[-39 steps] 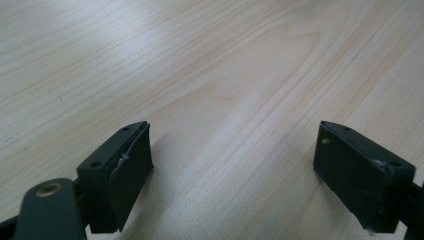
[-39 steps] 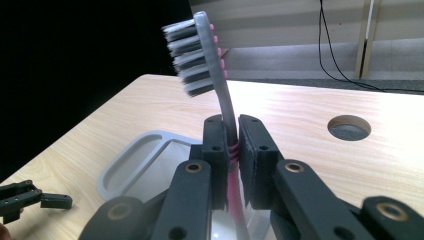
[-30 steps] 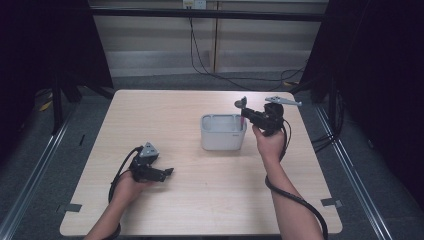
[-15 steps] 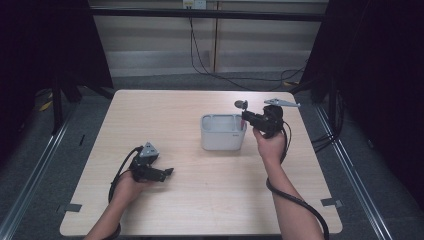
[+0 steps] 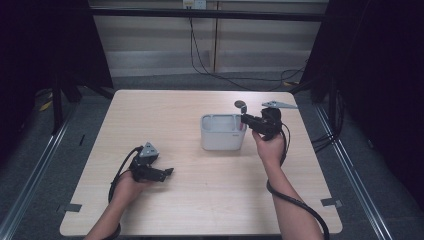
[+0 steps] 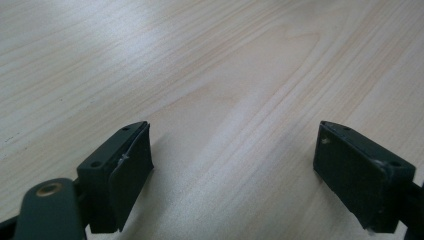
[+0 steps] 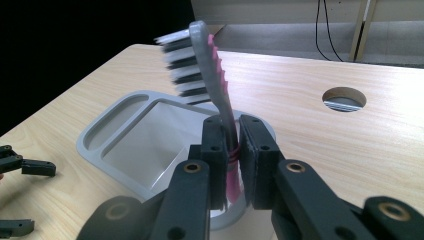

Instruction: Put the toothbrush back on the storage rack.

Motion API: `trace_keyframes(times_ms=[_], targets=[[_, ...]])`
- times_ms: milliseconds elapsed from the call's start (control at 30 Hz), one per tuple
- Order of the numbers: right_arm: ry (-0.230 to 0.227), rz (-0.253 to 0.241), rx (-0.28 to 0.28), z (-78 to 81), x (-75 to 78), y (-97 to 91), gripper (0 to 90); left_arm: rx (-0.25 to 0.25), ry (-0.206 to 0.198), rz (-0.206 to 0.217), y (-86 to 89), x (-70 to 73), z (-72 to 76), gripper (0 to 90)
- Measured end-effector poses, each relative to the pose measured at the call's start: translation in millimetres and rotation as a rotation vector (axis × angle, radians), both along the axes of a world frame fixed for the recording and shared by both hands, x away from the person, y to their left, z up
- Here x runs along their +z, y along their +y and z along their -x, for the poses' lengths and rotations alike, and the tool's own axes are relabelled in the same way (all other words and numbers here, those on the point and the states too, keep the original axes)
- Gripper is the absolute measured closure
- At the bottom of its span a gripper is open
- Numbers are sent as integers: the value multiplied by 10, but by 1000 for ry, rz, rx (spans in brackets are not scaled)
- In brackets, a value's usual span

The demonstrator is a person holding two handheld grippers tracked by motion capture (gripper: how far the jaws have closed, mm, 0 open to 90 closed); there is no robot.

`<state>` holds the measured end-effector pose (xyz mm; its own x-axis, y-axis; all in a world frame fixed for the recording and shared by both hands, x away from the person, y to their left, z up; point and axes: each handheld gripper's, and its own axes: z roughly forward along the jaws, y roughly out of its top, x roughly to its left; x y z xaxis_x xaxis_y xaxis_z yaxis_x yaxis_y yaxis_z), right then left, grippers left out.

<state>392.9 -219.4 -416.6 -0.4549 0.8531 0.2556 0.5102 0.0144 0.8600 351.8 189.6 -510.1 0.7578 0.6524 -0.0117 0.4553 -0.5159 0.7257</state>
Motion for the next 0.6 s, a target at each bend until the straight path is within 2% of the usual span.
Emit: trace_keyframes(times_ms=[600], targets=[[11,18,-2,9,-4,8,809,0,-1,-1,0,0,0,154]])
